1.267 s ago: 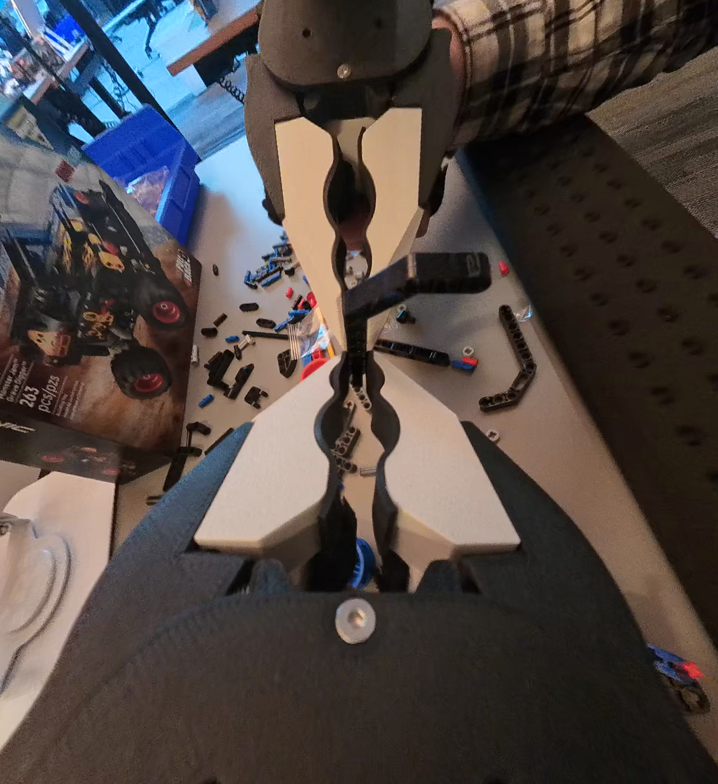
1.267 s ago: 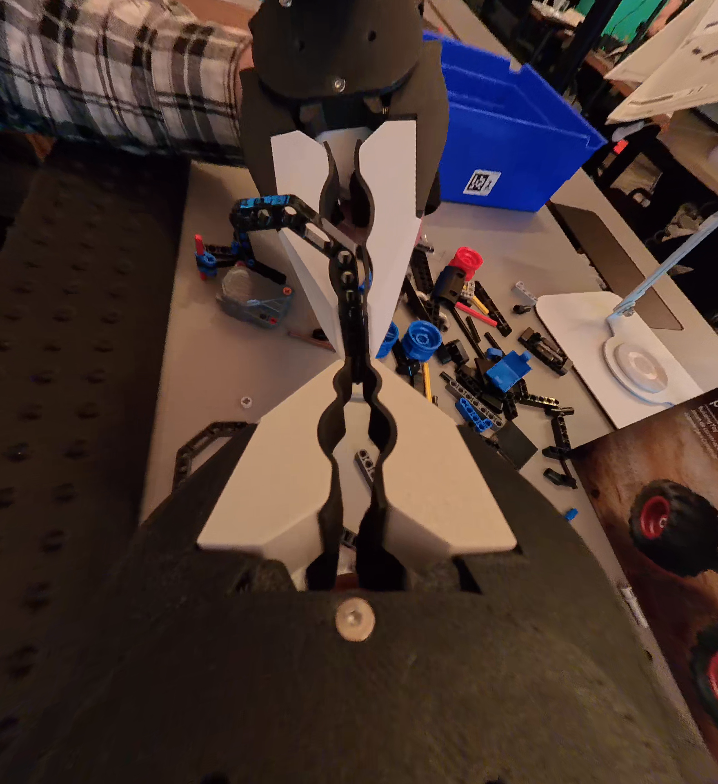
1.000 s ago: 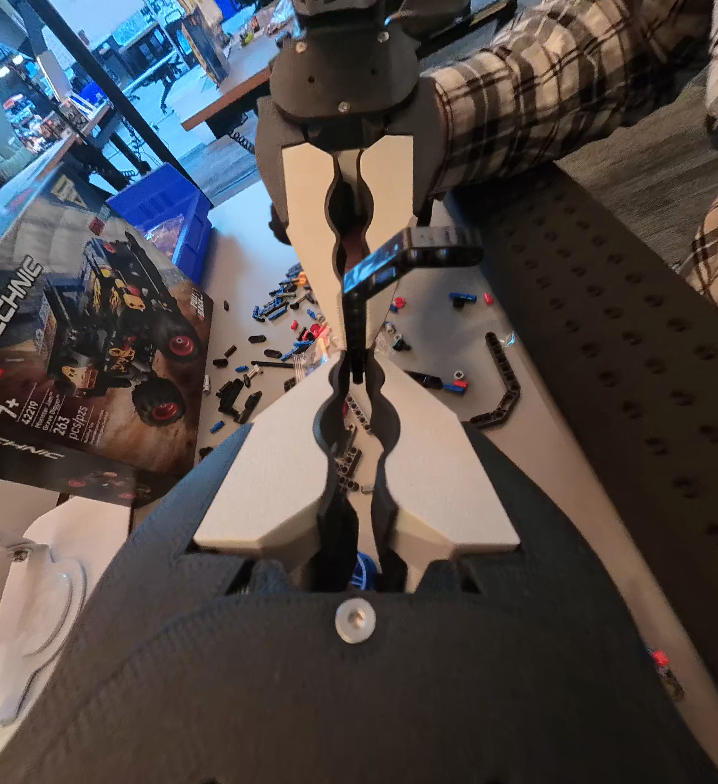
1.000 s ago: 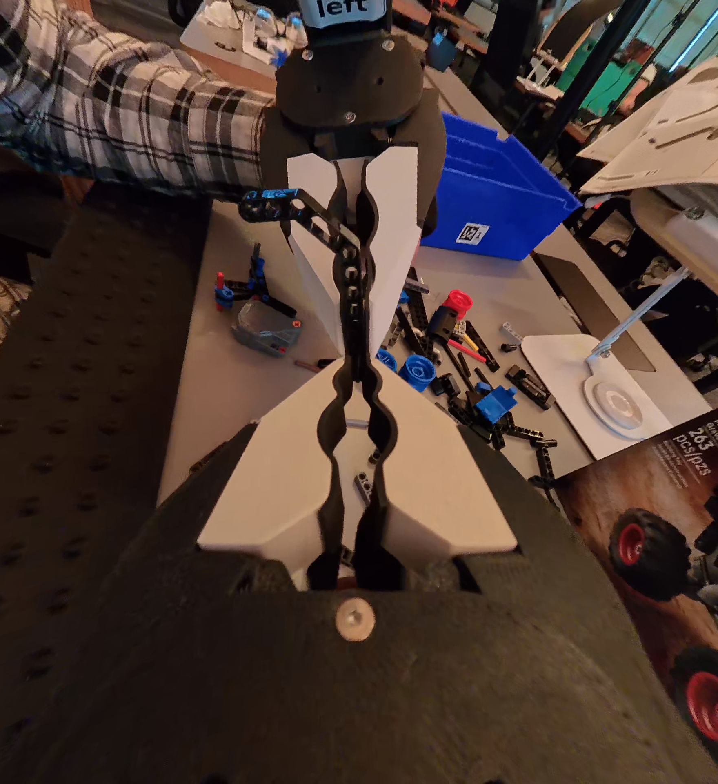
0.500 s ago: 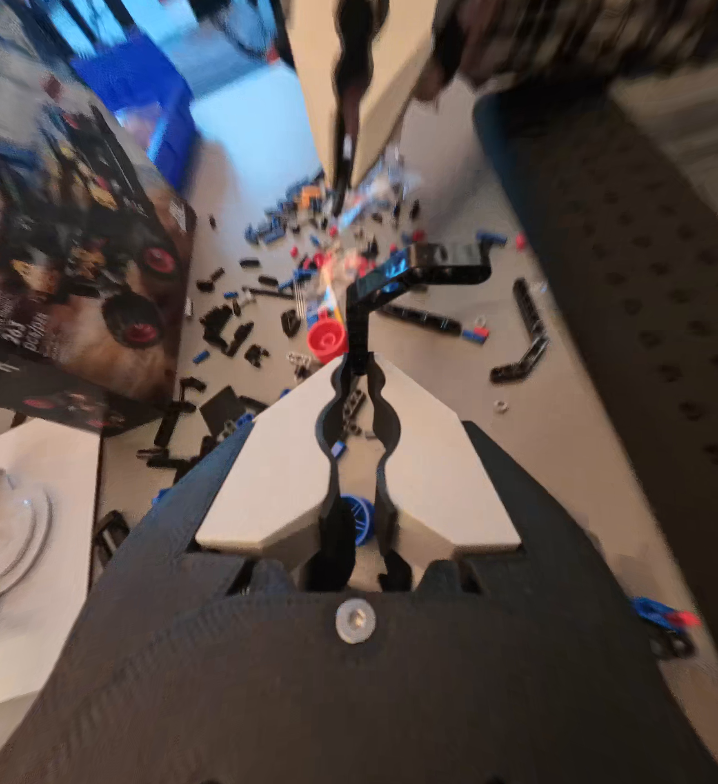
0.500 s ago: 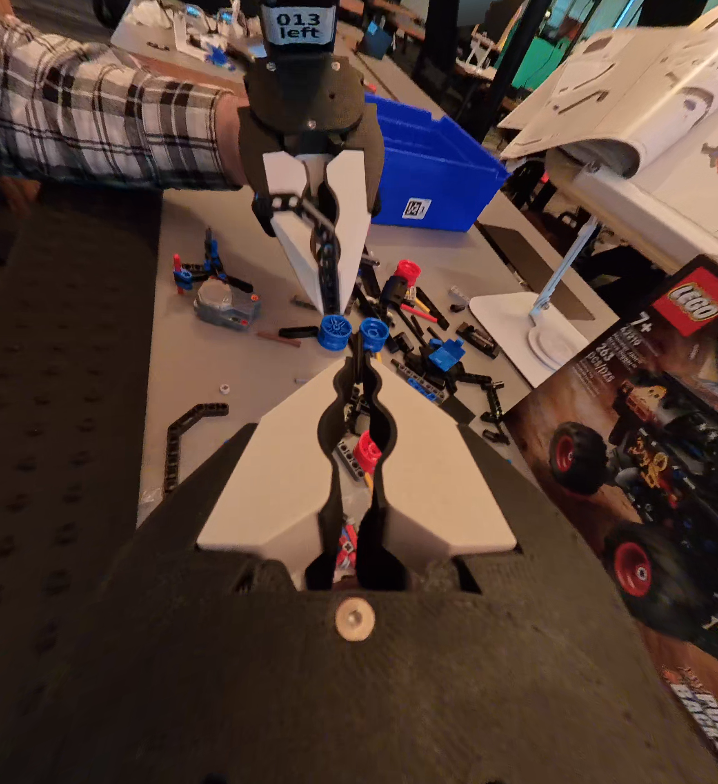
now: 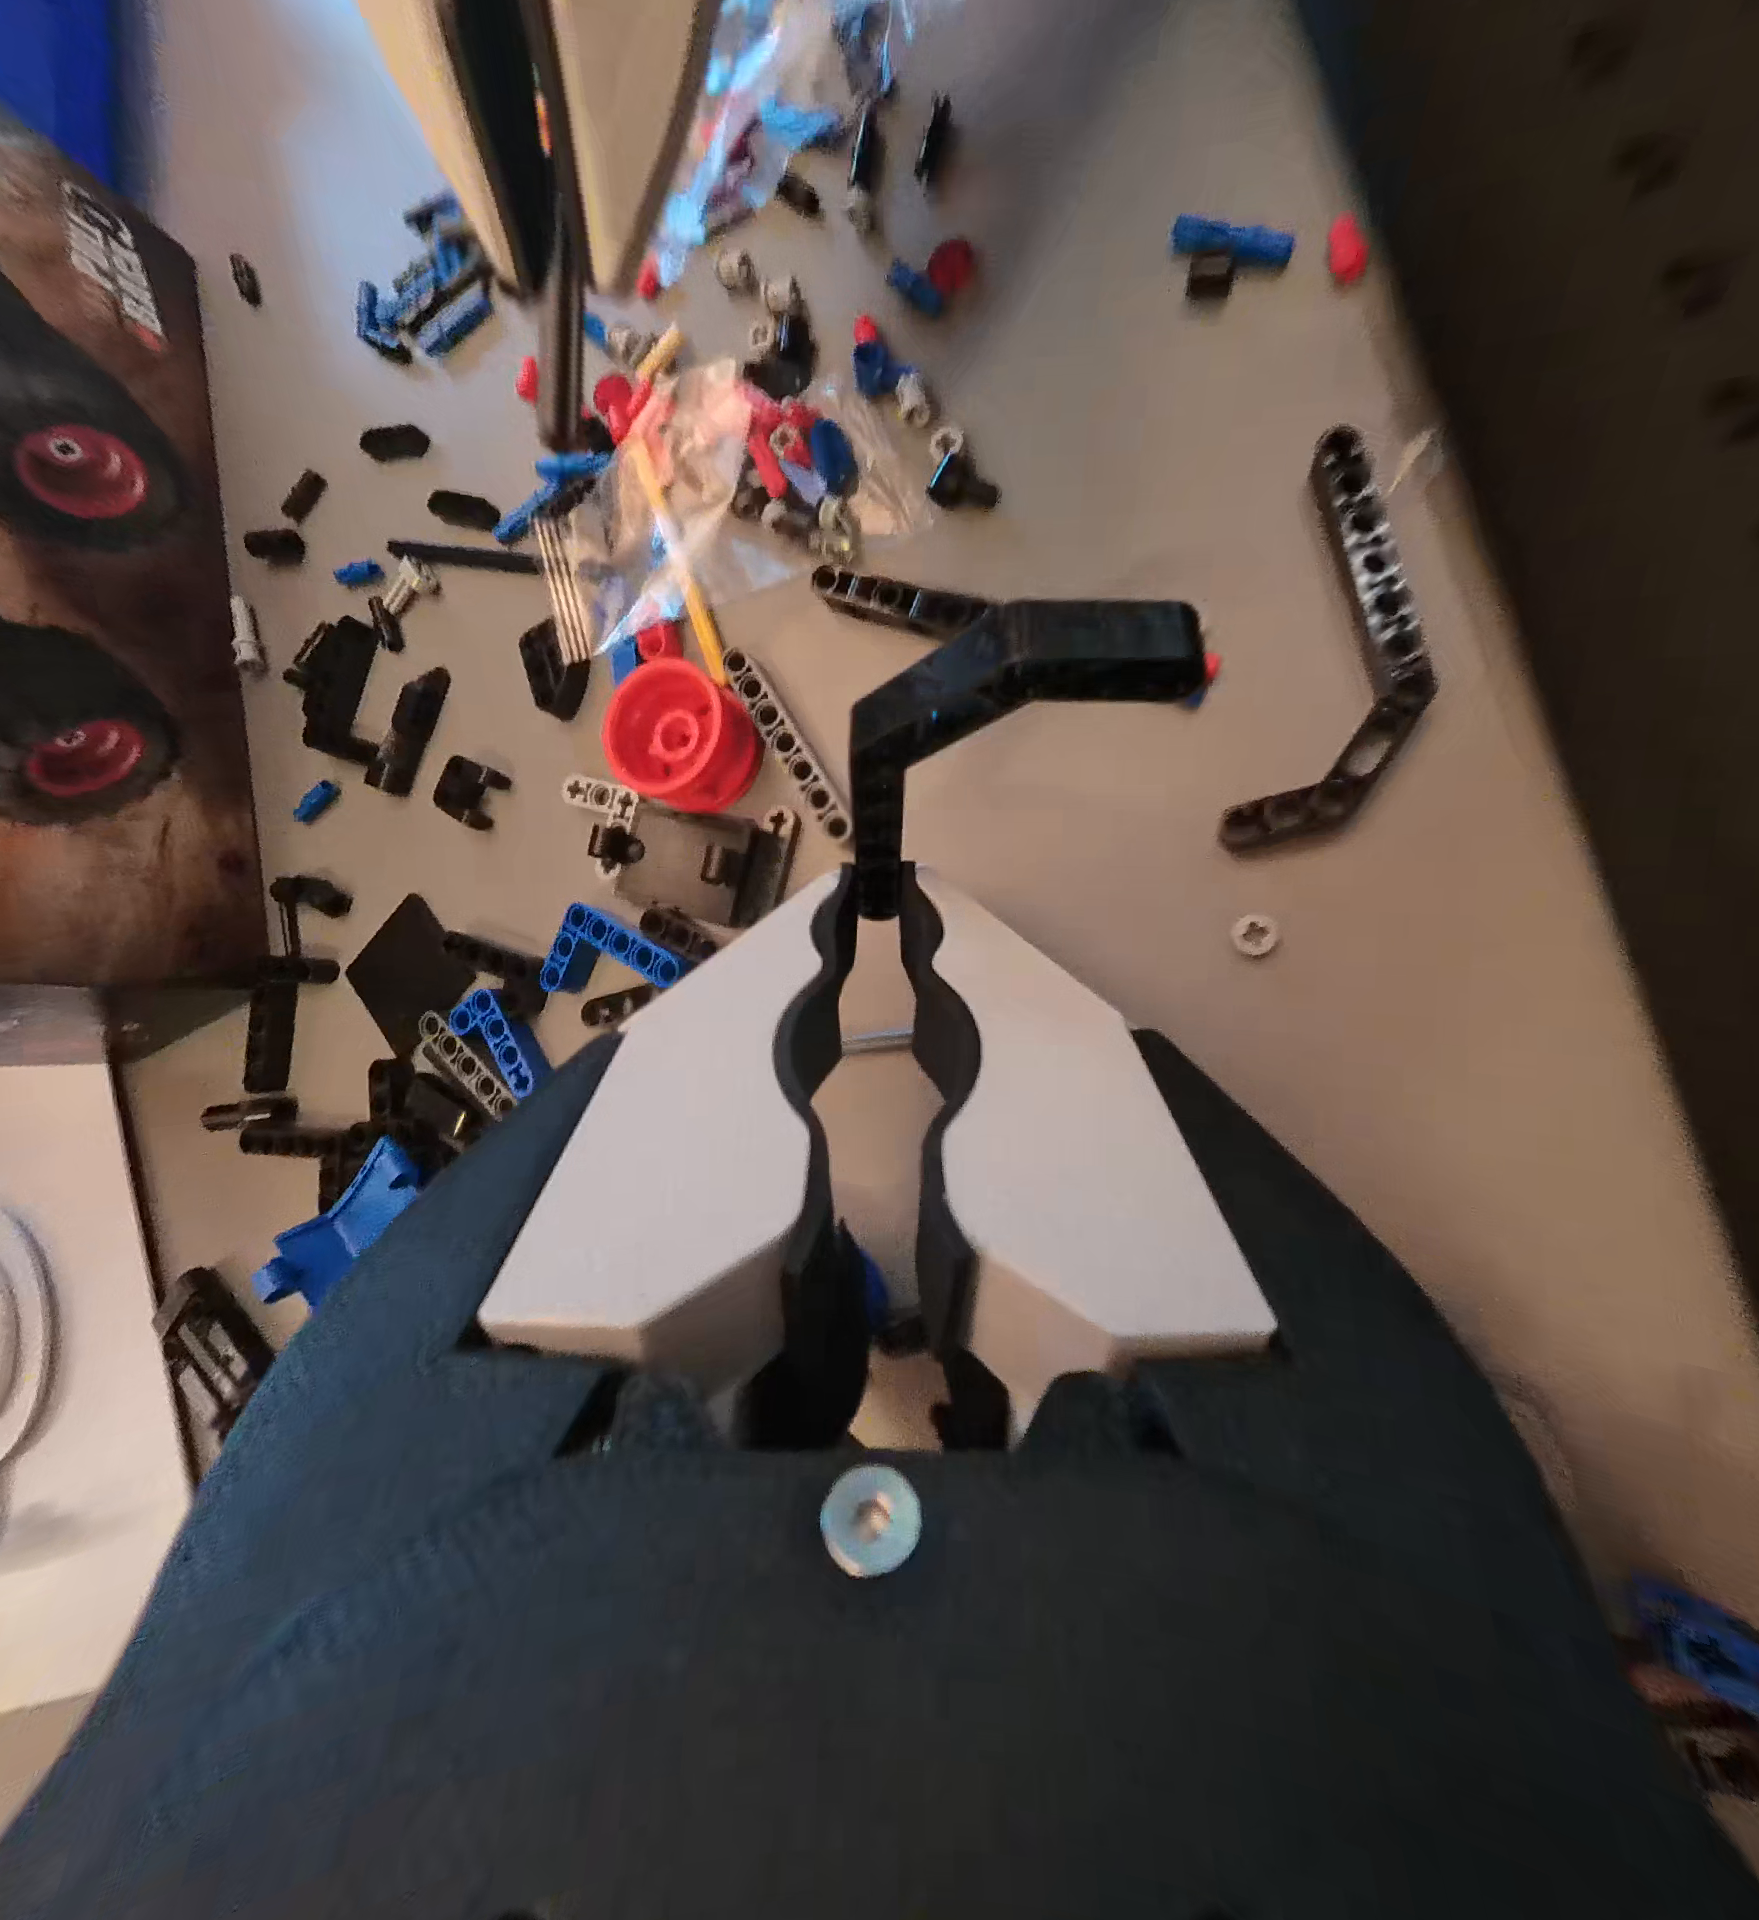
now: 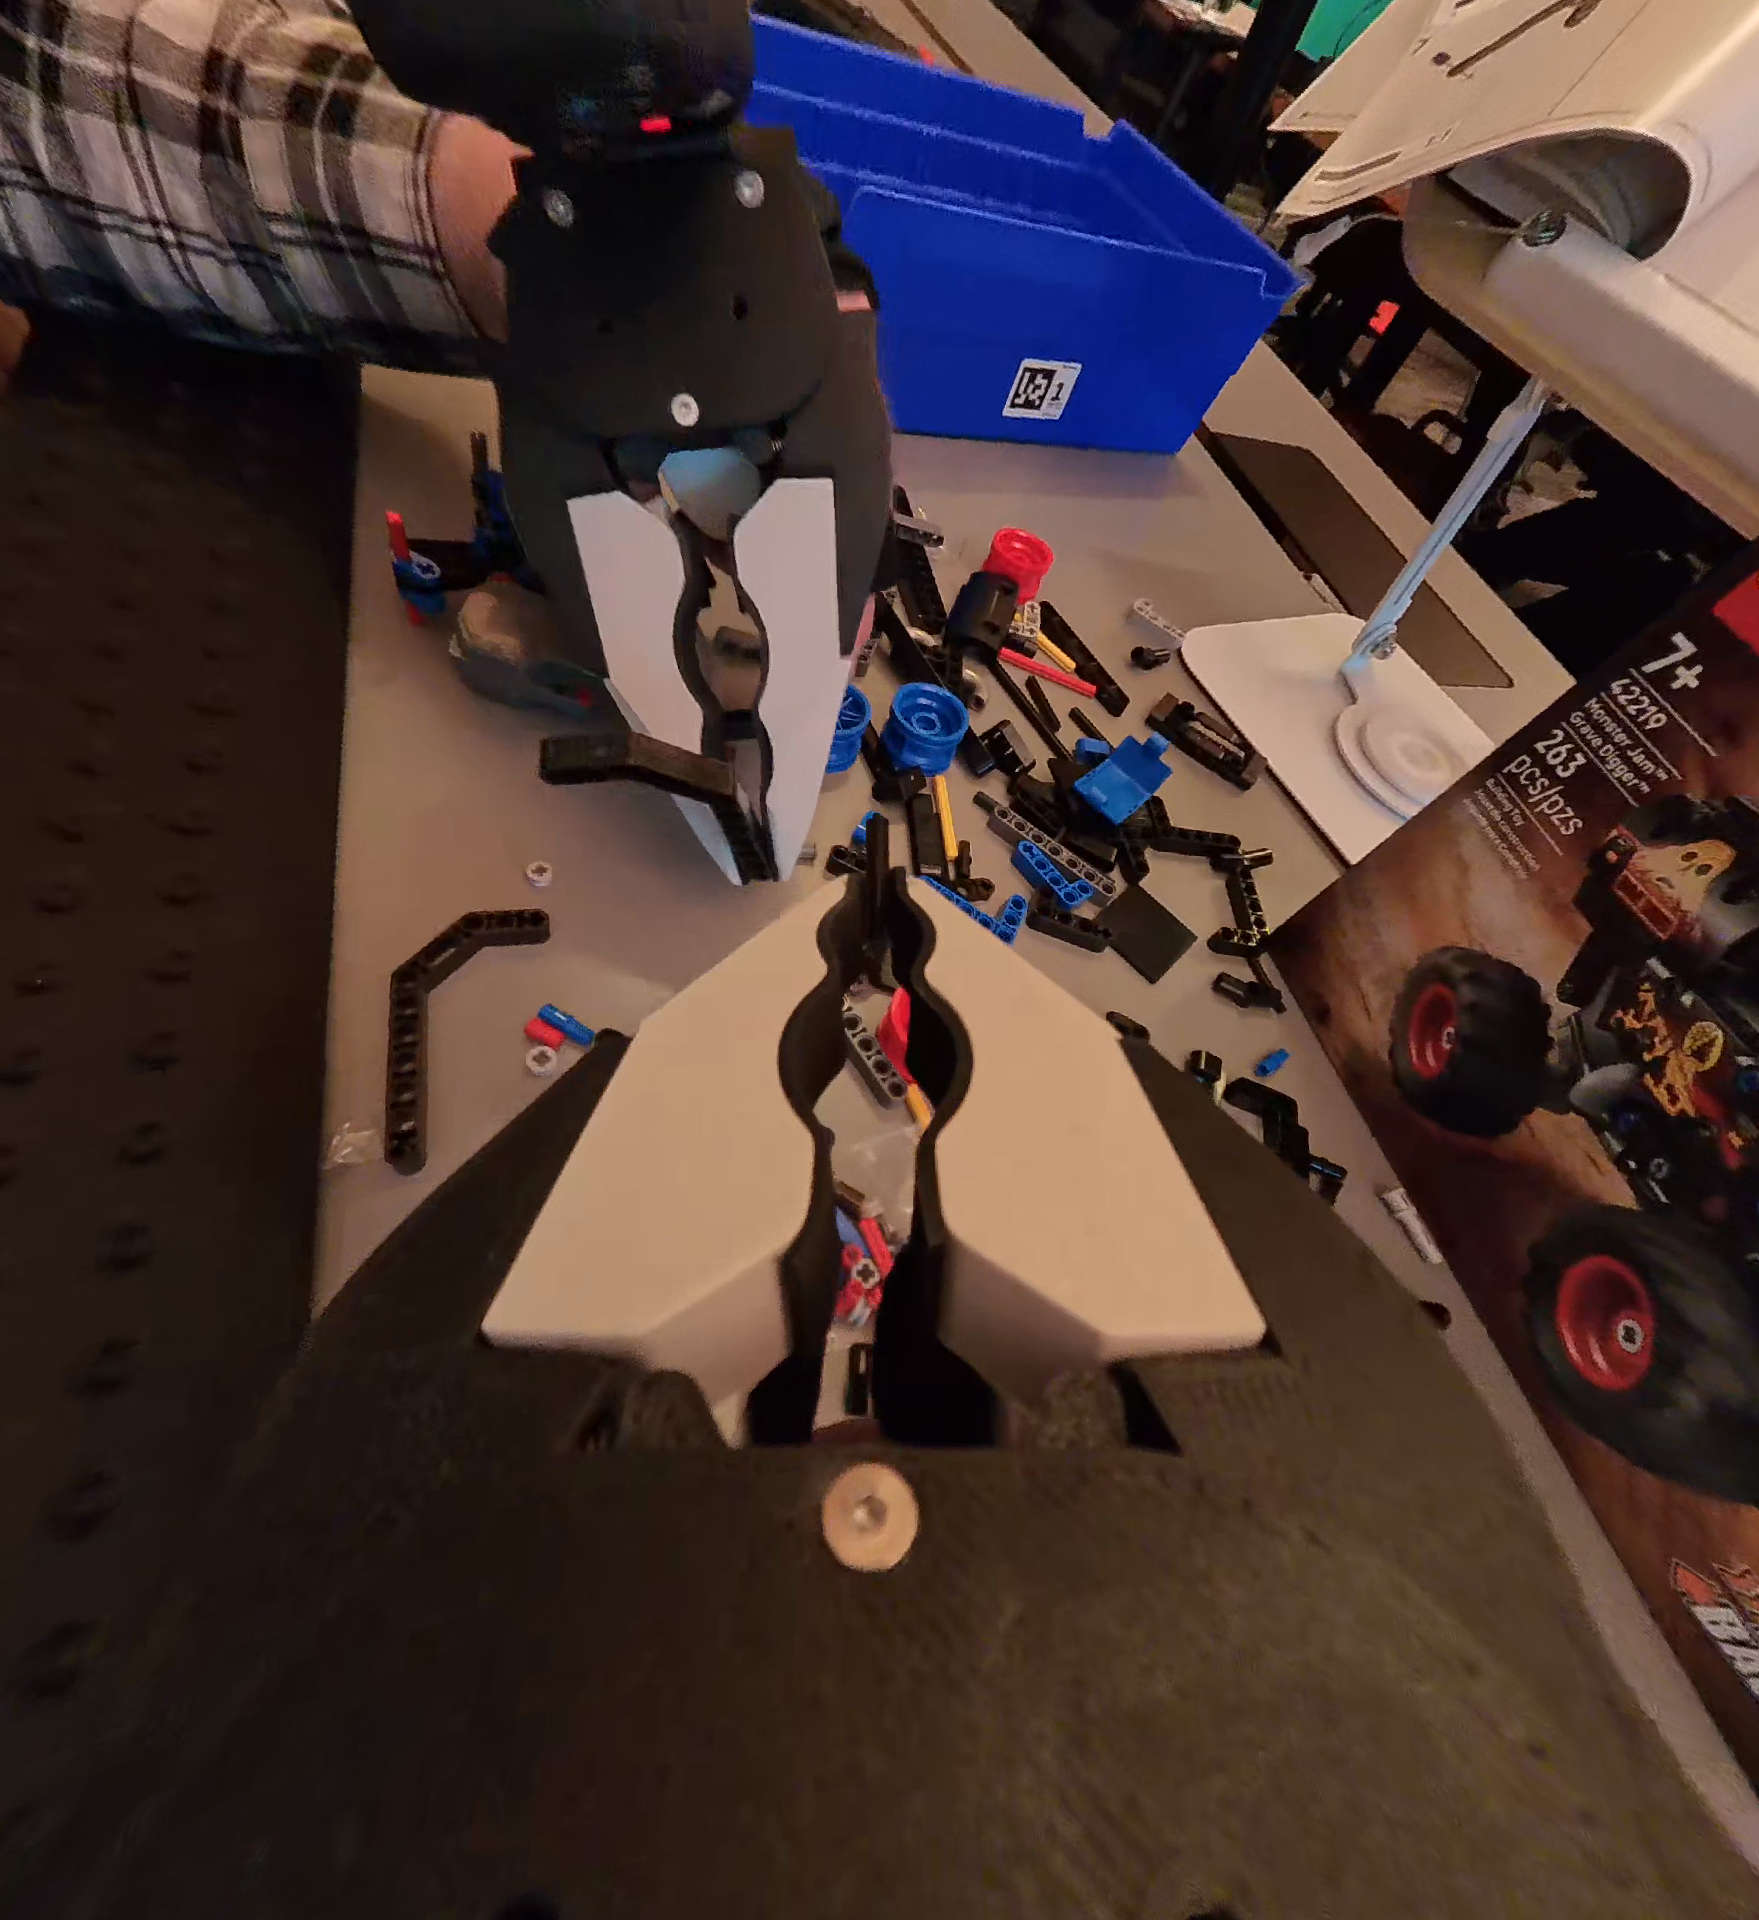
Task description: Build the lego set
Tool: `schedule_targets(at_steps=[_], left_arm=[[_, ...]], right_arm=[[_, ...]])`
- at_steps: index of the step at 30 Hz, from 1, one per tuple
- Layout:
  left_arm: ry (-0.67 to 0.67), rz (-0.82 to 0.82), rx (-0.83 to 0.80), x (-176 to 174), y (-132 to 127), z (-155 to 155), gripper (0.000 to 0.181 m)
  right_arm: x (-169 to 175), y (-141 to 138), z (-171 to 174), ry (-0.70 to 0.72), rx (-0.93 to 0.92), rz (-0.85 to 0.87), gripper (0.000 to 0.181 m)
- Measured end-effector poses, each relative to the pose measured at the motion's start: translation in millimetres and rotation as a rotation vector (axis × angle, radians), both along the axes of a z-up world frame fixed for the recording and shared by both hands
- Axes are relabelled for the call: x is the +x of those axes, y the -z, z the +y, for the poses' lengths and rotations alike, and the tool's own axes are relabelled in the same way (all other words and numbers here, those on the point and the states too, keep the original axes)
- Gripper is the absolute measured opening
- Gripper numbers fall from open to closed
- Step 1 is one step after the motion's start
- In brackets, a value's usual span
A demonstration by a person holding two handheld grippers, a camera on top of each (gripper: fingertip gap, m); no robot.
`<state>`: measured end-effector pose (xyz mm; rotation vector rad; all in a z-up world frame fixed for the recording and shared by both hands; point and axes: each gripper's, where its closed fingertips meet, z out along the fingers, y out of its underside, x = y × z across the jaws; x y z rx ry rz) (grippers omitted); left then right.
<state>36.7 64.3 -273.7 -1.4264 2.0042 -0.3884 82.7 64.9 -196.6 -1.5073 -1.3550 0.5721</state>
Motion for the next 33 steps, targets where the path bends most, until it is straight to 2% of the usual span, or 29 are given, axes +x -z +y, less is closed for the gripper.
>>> schedule_targets(at_steps=[5, 15, 18, 22, 28, 31, 33], left_arm=[[0.047, 0.114, 0.099, 0, 20, 4, 0.005], [0.085, 0.113, 0.213, -4, 17, 14, 0.016], [0.026, 0.131, 0.22, -16, 13, 25, 0.029], [-0.081, 0.117, 0.172, -31, -3, 29, 0.036], [-0.104, 0.061, 0.056, -23, -26, -5, 0.037], [-0.091, 0.034, -0.038, -3, -27, -31, 0.037], [-0.093, 0.07, -0.054, 6, -19, -42, 0.035]], right_arm=[[3, 2, 1, 0.009, -0.005, -0.004, 0.002], [1, 13, -4, -0.004, -0.003, -0.056, 0.002], [3, 10, -3, 0.0, -0.001, -0.045, 0.002], [7, 8, -3, 0.008, -0.002, -0.034, 0.002], [15, 10, -4, 0.019, -0.02, -0.035, 0.002], [17, 13, -7, 0.021, -0.021, -0.052, 0.002], [19, 16, -7, 0.024, -0.019, -0.064, 0.002]])
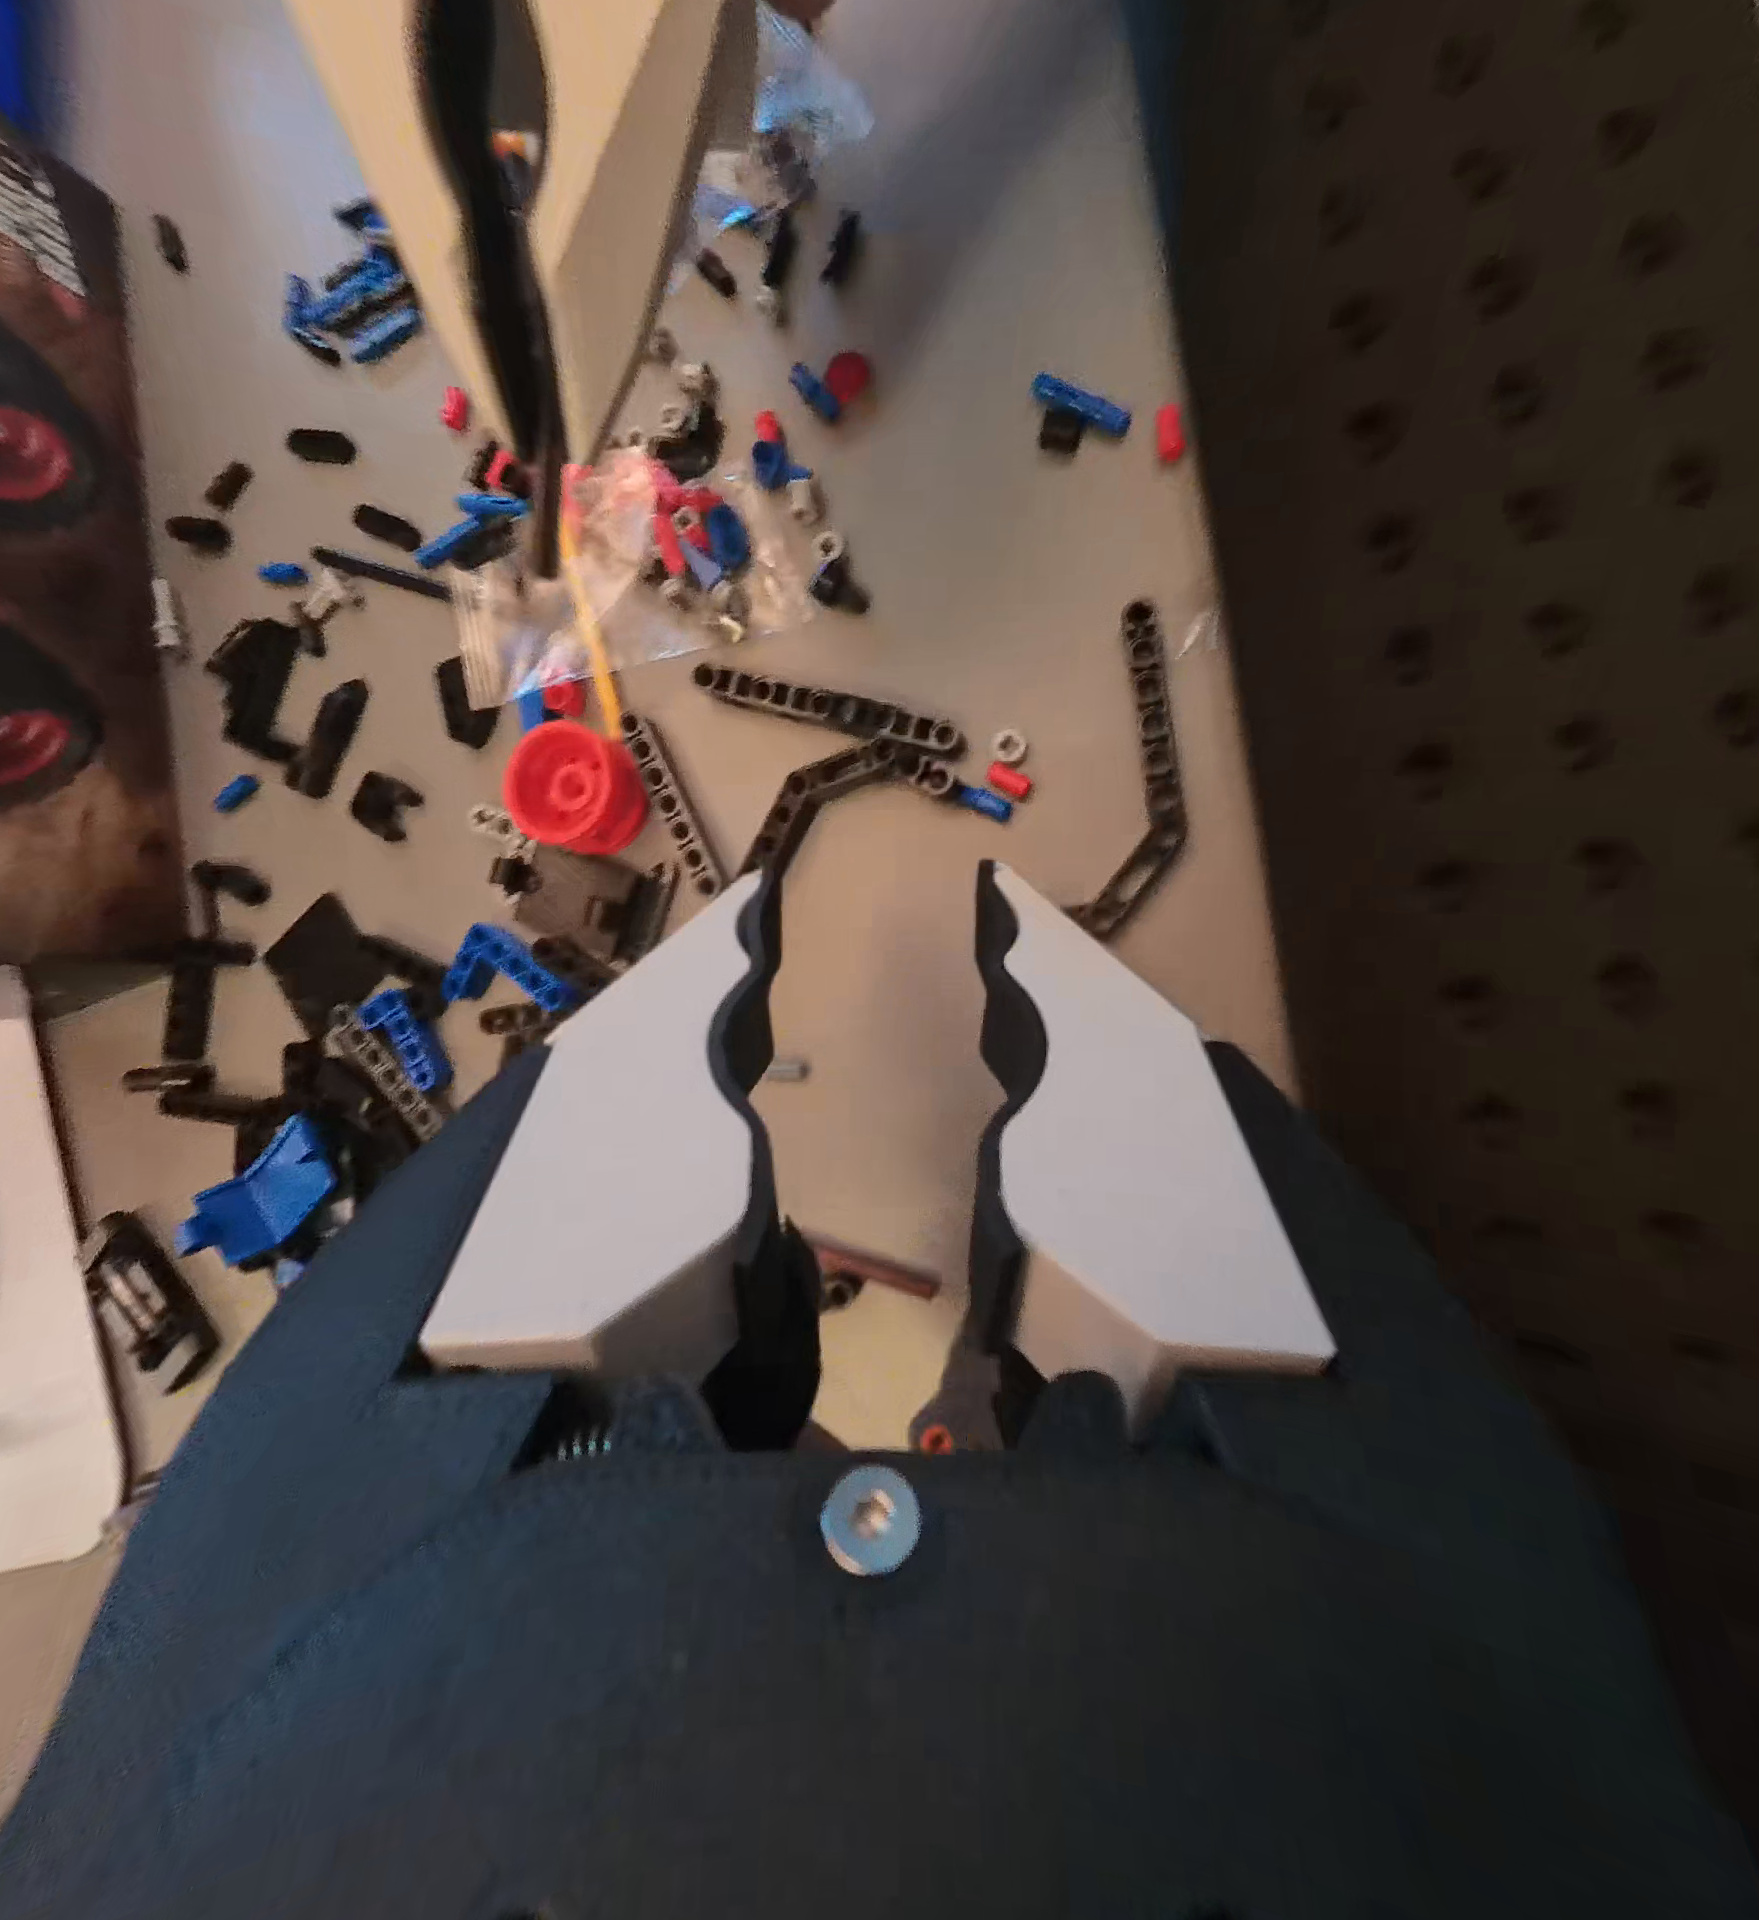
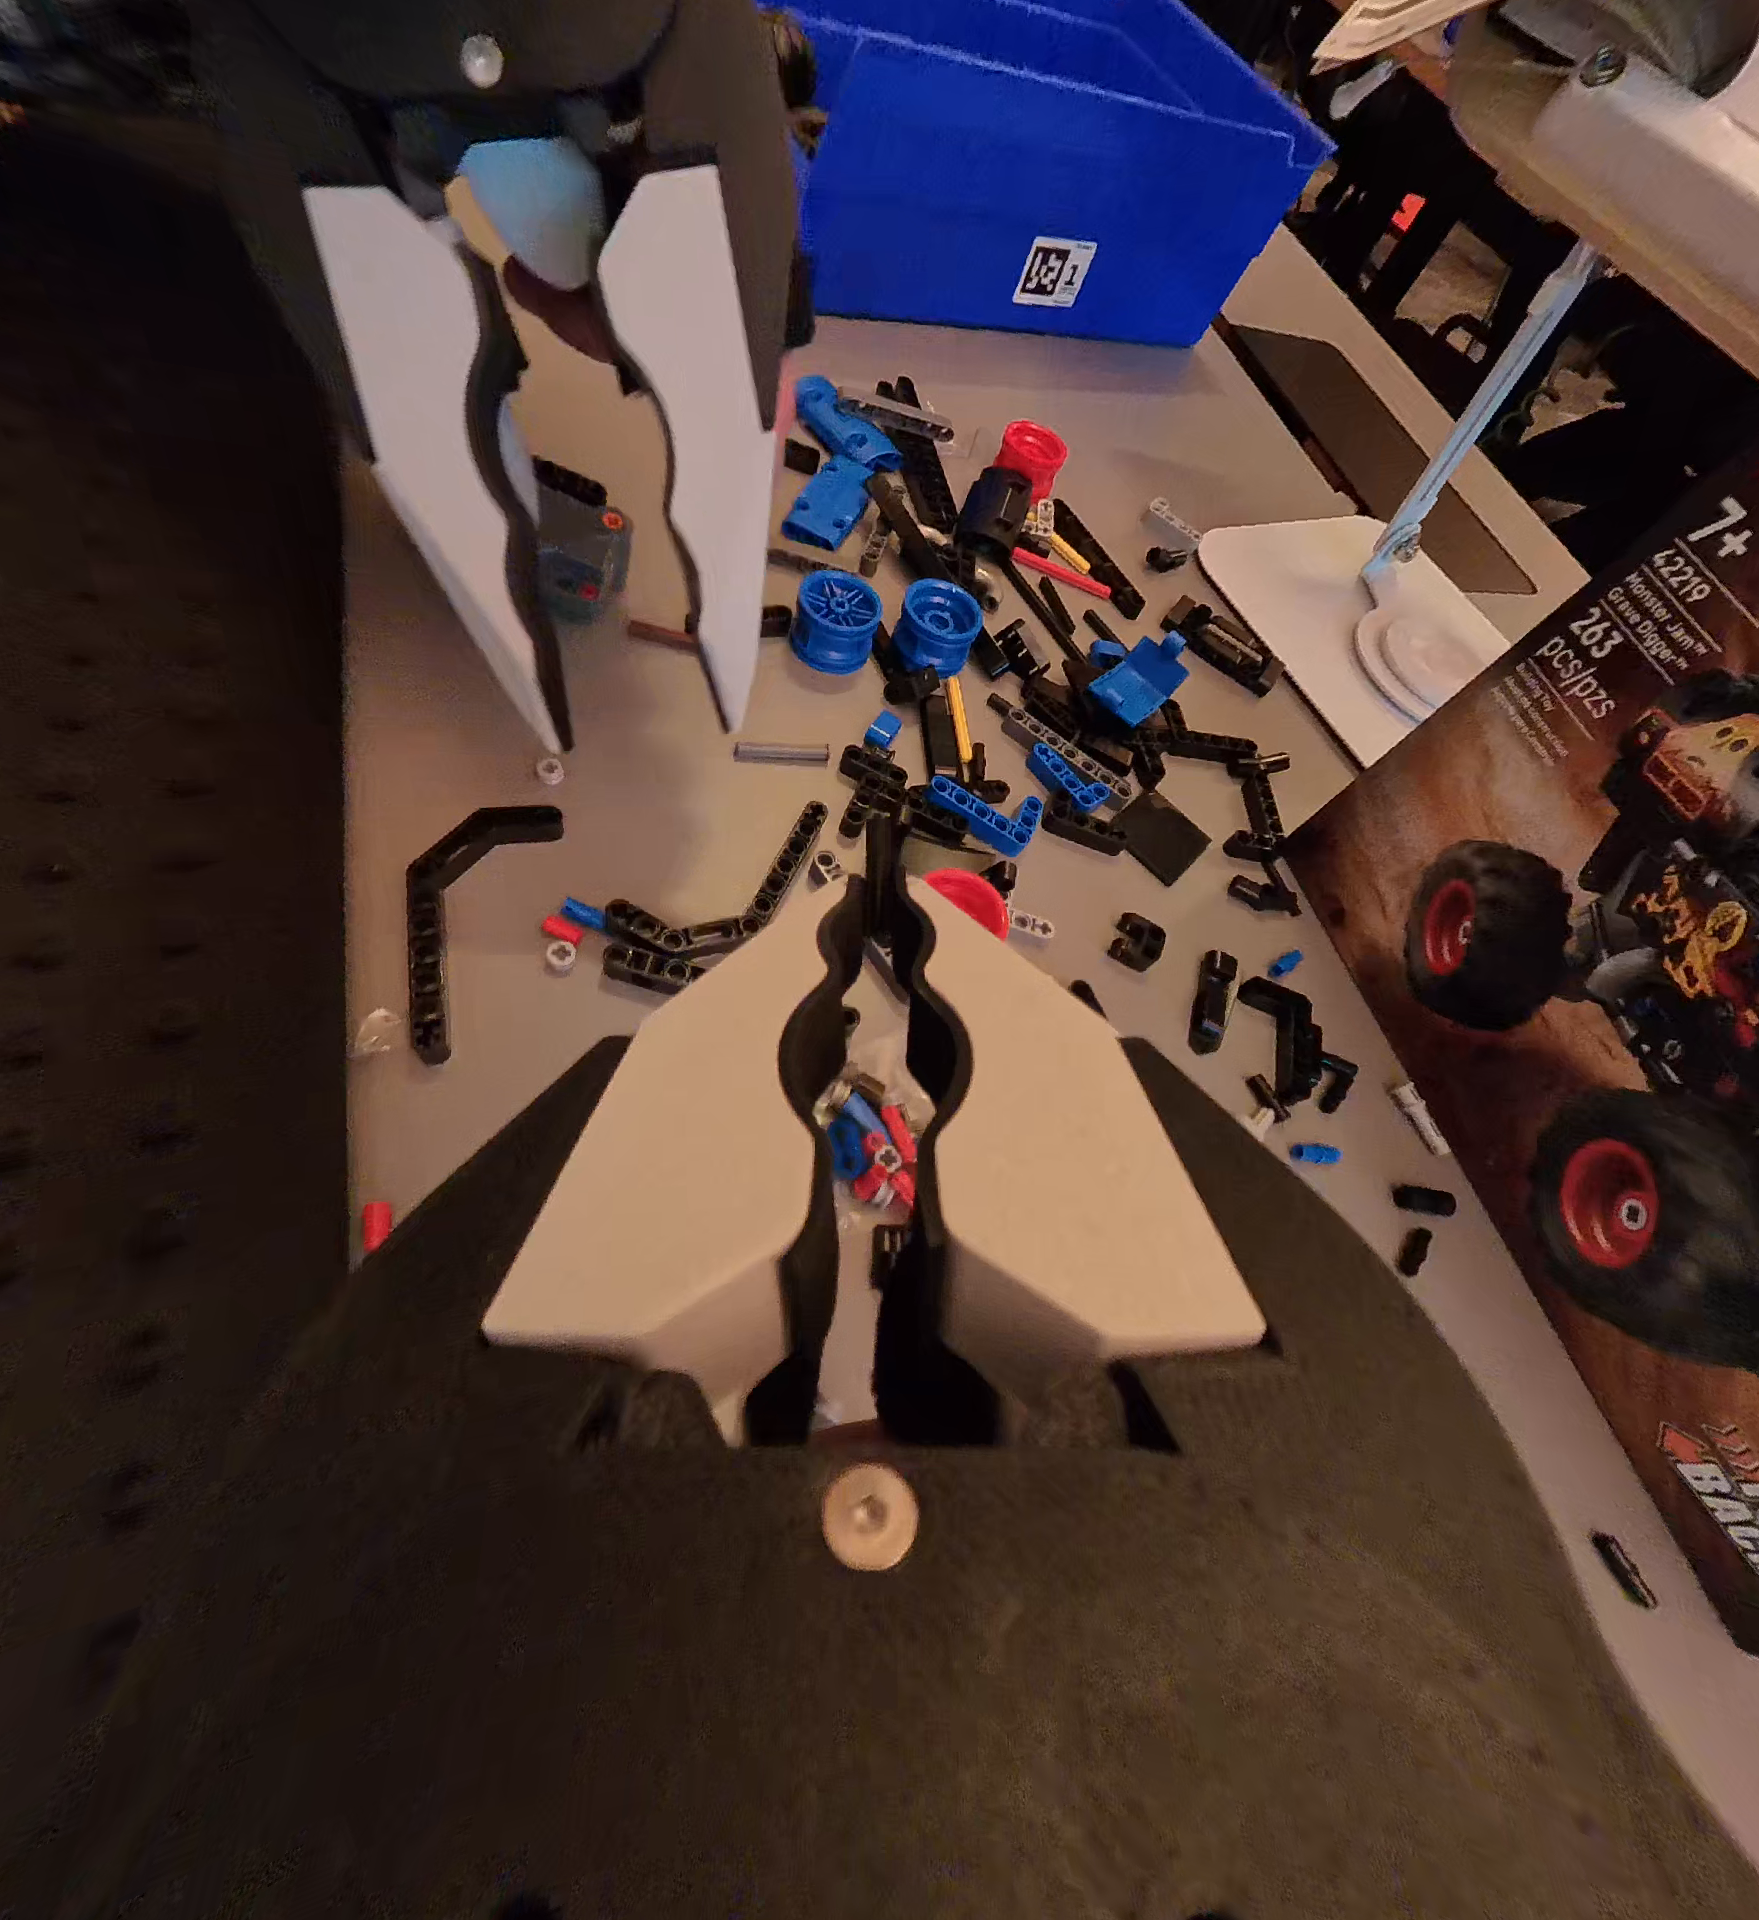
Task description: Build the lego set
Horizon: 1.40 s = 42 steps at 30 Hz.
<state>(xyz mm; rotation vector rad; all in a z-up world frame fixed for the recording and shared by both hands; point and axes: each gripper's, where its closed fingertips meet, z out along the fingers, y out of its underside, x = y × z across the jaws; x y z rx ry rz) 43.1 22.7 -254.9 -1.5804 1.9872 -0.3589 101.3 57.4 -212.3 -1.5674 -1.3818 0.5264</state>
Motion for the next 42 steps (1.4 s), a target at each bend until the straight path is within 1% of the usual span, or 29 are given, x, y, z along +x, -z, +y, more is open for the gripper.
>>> schedule_targets(at_steps=[3, 6, 7, 10, 16, 18, 20, 21, 23, 25, 29, 35, 37, 39, 42], left_arm=[[-0.02, 0.033, -0.042, 13, 17, -11, 0.032], [-0.069, 0.04, -0.053, 23, 30, -8, 0.031], [-0.075, 0.043, -0.091, 25, 33, -11, 0.026], [-0.11, 0.021, -0.116, 29, 34, -9, 0.011], [-0.147, 0.0, -0.113, 26, 32, -7, 0.008], [-0.158, -0.02, -0.135, 25, 30, -10, 0.008], [-0.179, -0.043, -0.111, 21, 24, -5, 0.025], [-0.193, -0.06, -0.098, 16, 18, 1, 0.029], [-0.209, -0.101, -0.094, 5, 7, 13, 0.029], [-0.236, -0.094, -0.068, -11, 4, 33, 0.032], [-0.209, -0.017, -0.005, -33, 15, 59, 0.036], [-0.067, 0.066, 0.013, -26, 36, 57, 0.034], [-0.077, 0.046, 0.021, -21, 36, 61, 0.032], [-0.059, 0.018, 0.027, -15, 34, 62, 0.031], [0.01, -0.012, 0.054, -3, 30, 54, 0.029]], right_arm=[[1, 1, -2, 0.003, 0.005, -0.007, 0.002], [2, 0, -3, 0.002, 0.009, -0.001, 0.002], [3, 0, -3, 0.003, 0.01, 0.001, 0.002], [4, -1, -3, 0.001, 0.014, 0.006, 0.002], [6, -3, -3, 0.001, 0.018, 0.011, 0.002], [6, -2, -3, 0.002, 0.017, 0.009, 0.002], [6, -1, -4, 0.0, 0.015, 0.004, 0.002], [6, -1, -4, 0.001, 0.015, 0.001, 0.002], [6, 0, -4, 0.001, 0.011, -0.002, 0.002], [6, 2, -3, 0.002, 0.006, -0.011, 0.002], [2, 4, -3, -0.003, 0.003, -0.031, 0.002], [-1, 10, -1, -0.002, -0.01, -0.057, 0.002], [-1, 12, 0, -0.004, -0.016, -0.065, 0.002], [-2, 14, 1, -0.007, -0.022, -0.07, 0.002], [-3, 17, 2, -0.012, -0.029, -0.076, 0.002]])
